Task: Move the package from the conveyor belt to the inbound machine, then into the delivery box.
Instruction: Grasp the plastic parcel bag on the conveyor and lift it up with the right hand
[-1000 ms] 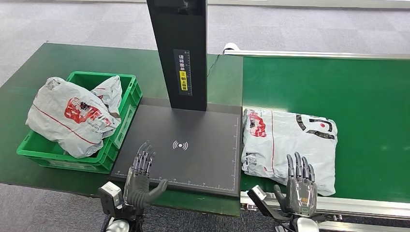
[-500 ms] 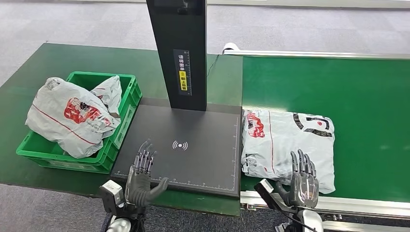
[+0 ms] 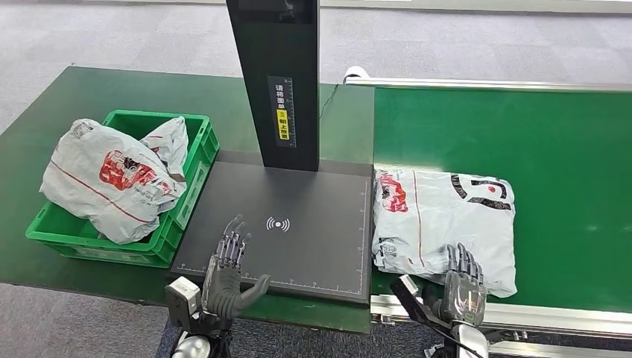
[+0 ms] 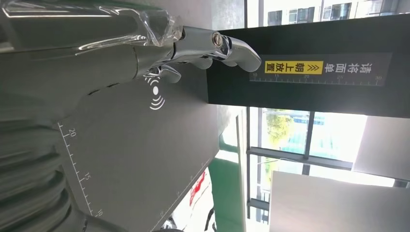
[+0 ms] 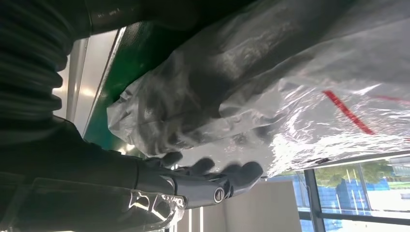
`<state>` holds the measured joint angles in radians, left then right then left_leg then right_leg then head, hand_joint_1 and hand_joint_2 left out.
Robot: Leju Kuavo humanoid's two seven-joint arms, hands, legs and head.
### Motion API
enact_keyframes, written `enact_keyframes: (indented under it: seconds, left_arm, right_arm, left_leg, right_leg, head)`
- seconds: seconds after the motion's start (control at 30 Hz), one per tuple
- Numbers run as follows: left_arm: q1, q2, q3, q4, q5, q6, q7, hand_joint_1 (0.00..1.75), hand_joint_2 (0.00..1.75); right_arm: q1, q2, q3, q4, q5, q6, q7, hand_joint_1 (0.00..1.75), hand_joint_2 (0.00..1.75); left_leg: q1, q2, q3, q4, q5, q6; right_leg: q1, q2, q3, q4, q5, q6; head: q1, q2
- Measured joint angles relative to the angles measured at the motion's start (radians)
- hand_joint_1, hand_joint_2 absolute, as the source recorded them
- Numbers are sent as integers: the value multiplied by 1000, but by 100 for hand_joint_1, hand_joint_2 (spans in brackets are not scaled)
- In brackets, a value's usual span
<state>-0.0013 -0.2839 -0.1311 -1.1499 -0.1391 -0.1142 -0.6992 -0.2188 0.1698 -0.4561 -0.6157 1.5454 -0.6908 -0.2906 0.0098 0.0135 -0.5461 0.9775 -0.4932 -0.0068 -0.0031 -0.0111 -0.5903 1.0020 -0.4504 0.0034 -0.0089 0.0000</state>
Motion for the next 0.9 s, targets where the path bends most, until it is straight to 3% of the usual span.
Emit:
enact_keyframes:
  seconds: [0.23,0.47,0.6,0.7,0.8,0.9]
  left_arm:
    - [0,-2,2,1,-9,3,0,0,175]
    - [1,-5,6,6,-20,1,0,0,175]
    - [2,-8,14,7,-26,-1,0,0,175]
    - [2,-10,21,7,-28,-3,0,0,175]
    - [3,-12,28,7,-28,-2,0,0,175]
    - [3,-13,35,7,-28,-1,0,0,175]
  right_arm:
    - [5,-10,29,-29,-1,0,18,175,175]
    - [78,11,90,-207,-14,0,-21,175,175]
    - [134,49,94,-336,-40,0,-109,175,175]
    - [161,94,62,-422,-115,0,-258,175,175]
    - [180,130,26,-475,-272,0,-374,175,175]
    - [201,143,28,-512,-473,0,-400,175,175]
  left_leg:
    - [0,-1,0,0,0,0]
    - [0,-1,-1,0,0,0]
    - [0,-1,-1,0,0,0]
    - [0,-1,0,0,0,0]
    - [0,-1,0,0,0,0]
    - [0,0,0,0,0,0]
  right_leg:
    - [0,0,0,0,0,0]
    - [0,0,0,0,0,0]
    - [0,0,-1,0,0,0]
    - [0,0,0,0,0,0]
    - [0,0,0,0,0,0]
    - [0,0,0,0,0,0]
  head:
    - [0,0]
    - [0,0]
    - [0,0]
    - [0,0]
    - [0,0]
    - [0,0]
